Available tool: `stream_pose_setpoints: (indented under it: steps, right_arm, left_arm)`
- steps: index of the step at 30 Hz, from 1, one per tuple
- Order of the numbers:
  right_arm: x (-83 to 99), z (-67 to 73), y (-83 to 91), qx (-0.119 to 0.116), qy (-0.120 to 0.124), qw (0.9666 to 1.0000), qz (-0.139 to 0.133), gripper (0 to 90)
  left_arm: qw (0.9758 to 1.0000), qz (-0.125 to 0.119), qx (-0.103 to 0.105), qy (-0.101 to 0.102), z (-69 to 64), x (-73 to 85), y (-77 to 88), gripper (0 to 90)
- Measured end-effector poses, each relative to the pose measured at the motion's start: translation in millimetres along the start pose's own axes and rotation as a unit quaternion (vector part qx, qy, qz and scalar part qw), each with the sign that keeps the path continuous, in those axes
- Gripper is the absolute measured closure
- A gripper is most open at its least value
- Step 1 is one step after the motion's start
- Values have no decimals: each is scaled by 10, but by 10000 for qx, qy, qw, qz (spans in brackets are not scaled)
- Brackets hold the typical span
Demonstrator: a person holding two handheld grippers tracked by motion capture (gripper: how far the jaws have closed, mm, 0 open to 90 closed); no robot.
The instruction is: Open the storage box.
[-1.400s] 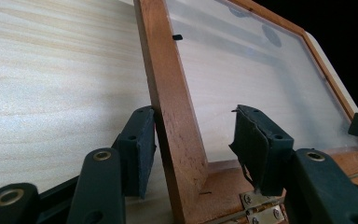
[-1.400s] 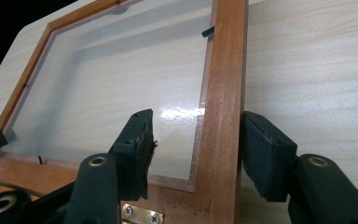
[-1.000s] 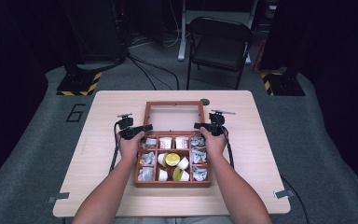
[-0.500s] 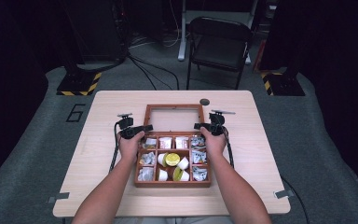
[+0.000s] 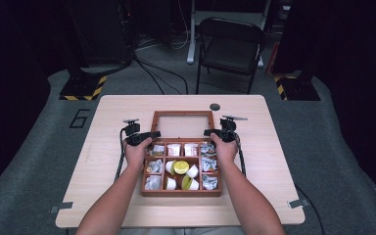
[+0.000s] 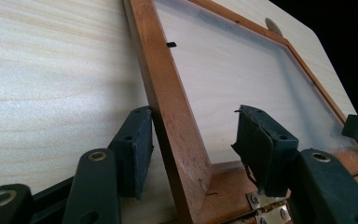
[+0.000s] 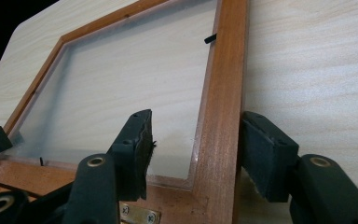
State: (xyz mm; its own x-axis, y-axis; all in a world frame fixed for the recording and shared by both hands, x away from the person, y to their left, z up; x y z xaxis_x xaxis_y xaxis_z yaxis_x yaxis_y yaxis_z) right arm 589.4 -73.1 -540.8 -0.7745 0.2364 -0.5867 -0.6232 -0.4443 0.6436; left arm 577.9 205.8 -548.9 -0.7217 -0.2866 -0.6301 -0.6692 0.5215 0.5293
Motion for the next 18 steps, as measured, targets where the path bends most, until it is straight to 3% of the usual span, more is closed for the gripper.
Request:
stream_pose_setpoints:
  steps: [15,17,18]
  right_arm:
    - [12,15,14,-30,-16,10000,16,381]
    - [19,1,32,11,14,10000,8,368]
    - [16,-23,48,47,139,9999,-54,362]
  left_arm:
    - [10000,-2,-15,12,3,-8,18,415]
    - [9999,31,-92,-129,19,-9,47,401]
    - [9999,-9,-81,-111,8,-15,61,396]
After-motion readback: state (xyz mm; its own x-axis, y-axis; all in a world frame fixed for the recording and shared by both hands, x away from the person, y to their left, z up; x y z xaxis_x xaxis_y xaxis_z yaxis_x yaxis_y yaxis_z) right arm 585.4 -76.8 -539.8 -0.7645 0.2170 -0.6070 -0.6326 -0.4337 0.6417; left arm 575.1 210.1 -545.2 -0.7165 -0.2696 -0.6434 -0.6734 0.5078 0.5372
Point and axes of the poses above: each handheld gripper's, and its own axes: y roughly backward along the jaws, x roughly out of its underside, z roughly to its left, the point moved 7 cm from there along -y, roughly forward along the jaws, and after that the axes turned 3 degrees about -z, right-handed, at the moved point
